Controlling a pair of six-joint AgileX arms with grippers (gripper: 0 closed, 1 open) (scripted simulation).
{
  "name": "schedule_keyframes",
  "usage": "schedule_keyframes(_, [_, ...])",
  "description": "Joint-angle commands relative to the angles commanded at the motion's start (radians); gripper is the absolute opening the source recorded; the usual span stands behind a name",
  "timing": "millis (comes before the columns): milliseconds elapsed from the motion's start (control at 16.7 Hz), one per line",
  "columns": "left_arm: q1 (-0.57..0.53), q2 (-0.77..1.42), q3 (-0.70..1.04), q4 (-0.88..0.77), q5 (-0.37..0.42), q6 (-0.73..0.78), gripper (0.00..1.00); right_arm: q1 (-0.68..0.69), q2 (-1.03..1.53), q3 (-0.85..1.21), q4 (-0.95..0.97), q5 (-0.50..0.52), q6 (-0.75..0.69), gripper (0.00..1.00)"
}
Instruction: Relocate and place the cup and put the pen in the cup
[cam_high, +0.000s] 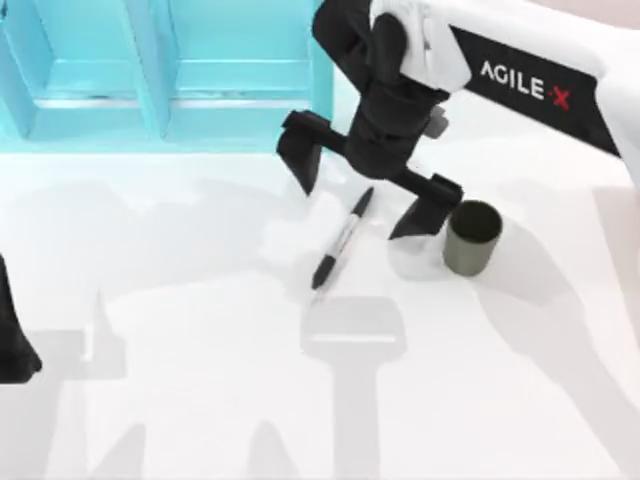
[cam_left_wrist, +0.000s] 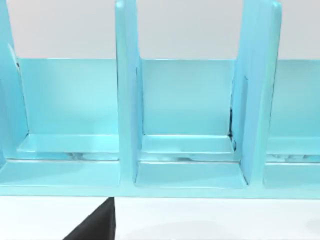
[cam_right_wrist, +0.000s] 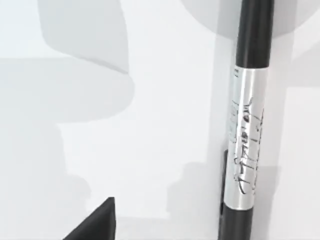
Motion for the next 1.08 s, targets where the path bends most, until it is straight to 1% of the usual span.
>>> schedule_keyframes(360, [0.0,0.0,0.0,0.0,0.0,0.0,1.0,0.018,0.108,-0.071,0.181,0.004,0.019,1.0])
schedule_keyframes(660, [0.0,0.0,0.0,0.0,0.0,0.0,1.0,0.021,0.123,-0.079,0.204,0.005,0.021,1.0])
schedule_keyframes(1080, [0.0,0.0,0.0,0.0,0.0,0.0,1.0,0.021,0.123,-0.079,0.204,0.005,0.021,0.47])
